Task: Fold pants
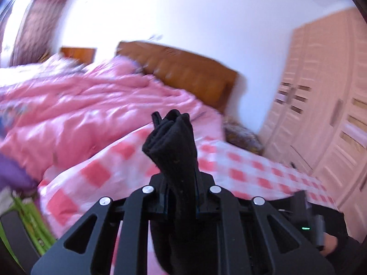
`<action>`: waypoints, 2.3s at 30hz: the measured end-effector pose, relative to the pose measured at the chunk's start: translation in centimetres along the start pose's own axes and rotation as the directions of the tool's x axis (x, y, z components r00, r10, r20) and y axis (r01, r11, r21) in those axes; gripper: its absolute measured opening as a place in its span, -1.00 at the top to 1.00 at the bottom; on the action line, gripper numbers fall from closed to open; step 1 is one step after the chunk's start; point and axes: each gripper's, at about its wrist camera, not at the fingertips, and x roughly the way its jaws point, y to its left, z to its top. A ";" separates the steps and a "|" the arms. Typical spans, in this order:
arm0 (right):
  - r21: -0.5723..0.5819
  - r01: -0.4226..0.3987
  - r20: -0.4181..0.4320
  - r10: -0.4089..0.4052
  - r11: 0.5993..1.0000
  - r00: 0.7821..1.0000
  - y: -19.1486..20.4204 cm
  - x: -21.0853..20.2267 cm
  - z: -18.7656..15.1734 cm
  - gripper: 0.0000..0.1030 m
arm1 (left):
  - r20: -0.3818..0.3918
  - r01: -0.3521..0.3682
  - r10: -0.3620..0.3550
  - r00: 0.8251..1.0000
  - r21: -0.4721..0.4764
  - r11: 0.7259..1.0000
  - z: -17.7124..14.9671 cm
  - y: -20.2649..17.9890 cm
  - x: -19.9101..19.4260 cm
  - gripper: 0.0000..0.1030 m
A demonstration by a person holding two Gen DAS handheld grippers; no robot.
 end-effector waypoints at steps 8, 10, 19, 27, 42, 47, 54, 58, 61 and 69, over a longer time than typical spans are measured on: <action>0.492 -0.283 0.384 0.087 0.823 0.919 -11.2 -9.9 -7.5 -0.92 | 0.017 -0.008 0.002 1.000 0.337 0.941 -4.7 -15.2 1.2 0.73; 0.576 -0.381 0.467 0.091 0.723 0.879 -14.0 -11.3 -10.4 -0.92 | -0.009 -0.005 0.010 1.000 0.402 0.915 -6.8 -18.1 2.3 0.73; 0.717 -0.422 0.486 0.036 0.555 0.873 -18.6 -12.8 -17.8 -0.92 | -0.167 0.049 0.102 0.981 0.713 0.700 -18.9 -25.7 7.7 0.20; 0.630 -0.377 0.475 0.047 0.679 0.879 -16.4 -13.9 -17.3 -0.92 | -0.216 0.274 -0.171 0.961 0.684 0.676 -17.8 -23.3 -1.1 -0.82; 0.478 -0.416 0.307 0.296 0.773 0.904 -6.9 -8.9 -14.8 -0.41 | -0.171 -0.057 0.167 0.971 0.514 0.856 -14.2 -8.8 2.2 -0.66; 0.471 -0.419 0.337 0.281 0.776 0.899 -7.4 -8.8 -13.0 -0.28 | -0.170 -0.034 0.137 0.976 0.500 0.865 -14.6 -8.8 1.9 -0.66; 0.510 -0.408 0.348 0.252 0.757 0.903 -7.9 -7.7 -11.9 0.69 | -0.175 -0.031 0.150 0.973 0.544 0.838 -14.8 -8.9 1.2 -0.67; 0.451 -0.408 0.418 0.216 0.794 0.882 -7.0 -10.9 -10.9 0.76 | -0.187 -0.007 0.131 0.974 0.549 0.836 -14.7 -9.1 1.0 -0.67; 0.401 -0.394 0.469 0.184 0.827 0.864 -6.1 -13.4 -9.6 0.76 | -0.179 0.009 0.114 0.977 0.570 0.822 -14.5 -9.8 0.4 -0.67; 0.335 -0.407 0.527 0.189 0.850 0.828 -5.0 -16.8 -8.1 0.76 | -0.207 -0.009 0.139 0.968 0.527 0.850 -13.5 -8.6 2.5 -0.46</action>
